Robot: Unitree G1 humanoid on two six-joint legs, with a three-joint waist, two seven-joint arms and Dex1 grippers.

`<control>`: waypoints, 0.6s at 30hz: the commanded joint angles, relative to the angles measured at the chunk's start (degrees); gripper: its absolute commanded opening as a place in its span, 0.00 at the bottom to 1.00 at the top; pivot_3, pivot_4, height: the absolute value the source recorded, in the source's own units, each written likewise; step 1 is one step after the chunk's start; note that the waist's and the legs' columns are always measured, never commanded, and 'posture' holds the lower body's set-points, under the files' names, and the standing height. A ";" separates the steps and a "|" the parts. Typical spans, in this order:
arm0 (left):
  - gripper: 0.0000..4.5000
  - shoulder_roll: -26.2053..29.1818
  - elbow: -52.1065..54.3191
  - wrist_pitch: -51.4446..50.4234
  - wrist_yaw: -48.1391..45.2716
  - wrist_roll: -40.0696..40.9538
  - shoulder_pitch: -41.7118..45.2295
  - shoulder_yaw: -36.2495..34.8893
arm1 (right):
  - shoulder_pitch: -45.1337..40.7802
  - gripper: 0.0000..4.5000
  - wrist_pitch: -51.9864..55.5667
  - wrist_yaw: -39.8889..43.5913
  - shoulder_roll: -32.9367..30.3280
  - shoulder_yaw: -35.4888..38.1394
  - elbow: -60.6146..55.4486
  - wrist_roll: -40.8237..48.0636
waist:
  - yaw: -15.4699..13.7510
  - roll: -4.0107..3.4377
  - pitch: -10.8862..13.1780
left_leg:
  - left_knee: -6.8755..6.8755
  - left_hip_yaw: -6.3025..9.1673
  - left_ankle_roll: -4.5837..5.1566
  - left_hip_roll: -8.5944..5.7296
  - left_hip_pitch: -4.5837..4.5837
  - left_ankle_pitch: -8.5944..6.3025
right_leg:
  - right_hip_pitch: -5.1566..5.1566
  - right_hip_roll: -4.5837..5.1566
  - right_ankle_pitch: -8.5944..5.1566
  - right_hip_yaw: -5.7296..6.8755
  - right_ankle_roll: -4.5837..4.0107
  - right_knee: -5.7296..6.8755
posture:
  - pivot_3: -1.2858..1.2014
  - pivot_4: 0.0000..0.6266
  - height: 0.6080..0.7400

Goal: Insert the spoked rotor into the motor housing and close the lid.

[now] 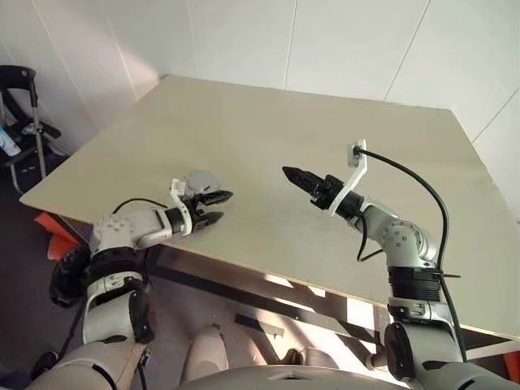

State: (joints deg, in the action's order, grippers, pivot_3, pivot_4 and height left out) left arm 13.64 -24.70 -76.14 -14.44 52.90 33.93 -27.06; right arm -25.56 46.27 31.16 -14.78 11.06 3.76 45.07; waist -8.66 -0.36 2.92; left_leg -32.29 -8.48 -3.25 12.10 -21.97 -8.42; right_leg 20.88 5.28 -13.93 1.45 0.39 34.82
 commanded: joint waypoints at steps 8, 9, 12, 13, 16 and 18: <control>1.00 5.81 19.30 27.37 -16.02 -16.15 -3.95 19.41 | 1.81 0.95 -6.85 3.88 -4.37 -6.03 1.02 -10.86 | 0.16 -0.01 0.00 | 0.11 -0.04 0.01 0.03 -0.08 -0.01 | 0.13 -0.06 -0.01 -0.02 0.00 -0.07 | 0.52 0.00 1.00; 1.00 6.13 19.68 28.55 -16.64 -17.06 -4.26 20.24 | 1.96 0.95 -7.33 4.16 -4.66 -6.64 1.20 -11.82 | 0.19 -0.01 0.01 | 0.10 -0.04 0.01 0.03 -0.08 -0.01 | 0.13 -0.06 -0.01 -0.02 0.00 -0.07 | 0.52 0.00 1.00; 1.00 7.08 20.79 36.72 -17.60 -22.87 -5.75 23.35 | 2.76 0.95 -8.75 5.40 -5.84 -8.50 1.59 -14.71 | 0.24 -0.01 0.01 | 0.10 -0.05 0.00 0.05 -0.06 0.00 | 0.14 -0.07 -0.01 -0.03 0.00 -0.04 | 0.52 0.00 1.00; 1.00 7.26 21.11 39.05 -18.08 -24.16 -5.99 23.90 | 2.99 0.95 -8.03 6.28 -6.41 -8.92 1.58 -14.76 | 0.25 -0.01 0.01 | 0.09 -0.05 0.00 0.05 -0.06 0.00 | 0.13 -0.07 -0.01 -0.03 0.00 -0.05 | 0.52 0.00 1.00; 1.00 7.77 20.70 46.43 -19.02 -28.76 -6.17 25.72 | 4.01 0.95 -8.56 9.19 -8.78 -10.98 0.49 -16.55 | 0.14 -0.01 0.01 | 0.07 -0.05 0.01 0.04 -0.06 0.00 | 0.11 -0.06 -0.01 -0.04 0.00 -0.05 | 0.52 0.00 1.00; 1.00 7.64 20.38 48.70 -20.48 -29.55 -6.44 26.29 | 4.00 0.95 -9.08 10.87 -9.86 -10.98 -0.24 -16.57 | 0.21 -0.02 0.01 | 0.06 -0.06 0.01 0.05 -0.06 0.00 | 0.11 -0.06 -0.01 -0.05 0.00 -0.04 | 0.52 0.00 1.00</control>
State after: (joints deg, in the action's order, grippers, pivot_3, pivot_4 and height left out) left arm 21.05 -6.11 -30.72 -33.43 24.36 26.86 -1.36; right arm -20.80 38.85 40.23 -23.83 -0.28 6.04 28.72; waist -8.45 -0.37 2.92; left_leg -32.23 -8.54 -3.24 12.15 -22.02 -8.43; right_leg 21.00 5.22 -13.94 1.40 0.39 34.78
